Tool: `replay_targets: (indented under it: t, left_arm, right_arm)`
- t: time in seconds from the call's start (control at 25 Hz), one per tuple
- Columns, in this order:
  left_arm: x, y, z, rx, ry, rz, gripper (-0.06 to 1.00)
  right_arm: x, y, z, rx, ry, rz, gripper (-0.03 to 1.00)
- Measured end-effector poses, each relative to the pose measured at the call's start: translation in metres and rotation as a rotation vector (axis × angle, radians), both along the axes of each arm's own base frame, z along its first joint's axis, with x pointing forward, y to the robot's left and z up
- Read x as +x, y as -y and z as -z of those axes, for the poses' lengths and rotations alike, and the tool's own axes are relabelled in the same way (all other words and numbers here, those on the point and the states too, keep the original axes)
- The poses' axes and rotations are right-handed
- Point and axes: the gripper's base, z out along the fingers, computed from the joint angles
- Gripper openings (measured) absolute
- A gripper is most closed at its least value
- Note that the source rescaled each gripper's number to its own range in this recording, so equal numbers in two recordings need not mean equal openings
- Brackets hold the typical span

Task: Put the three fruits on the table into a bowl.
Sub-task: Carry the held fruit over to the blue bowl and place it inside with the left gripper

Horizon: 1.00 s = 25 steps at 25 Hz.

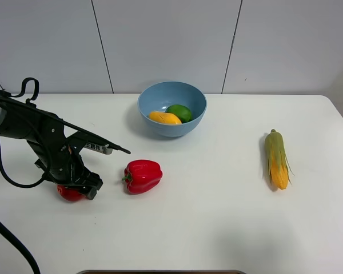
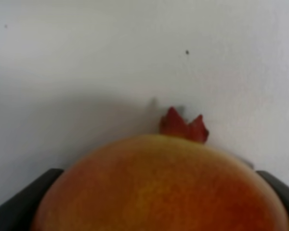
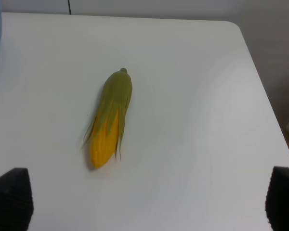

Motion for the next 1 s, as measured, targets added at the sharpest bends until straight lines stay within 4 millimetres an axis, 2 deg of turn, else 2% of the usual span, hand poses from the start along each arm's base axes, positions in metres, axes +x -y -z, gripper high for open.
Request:
replay_targets:
  t: [1.0]
  left_arm:
    - [0.0,0.0,0.0,0.0,0.0,-0.003,0.03]
  right_arm:
    - [0.0,0.0,0.0,0.0,0.0,0.0,0.93]
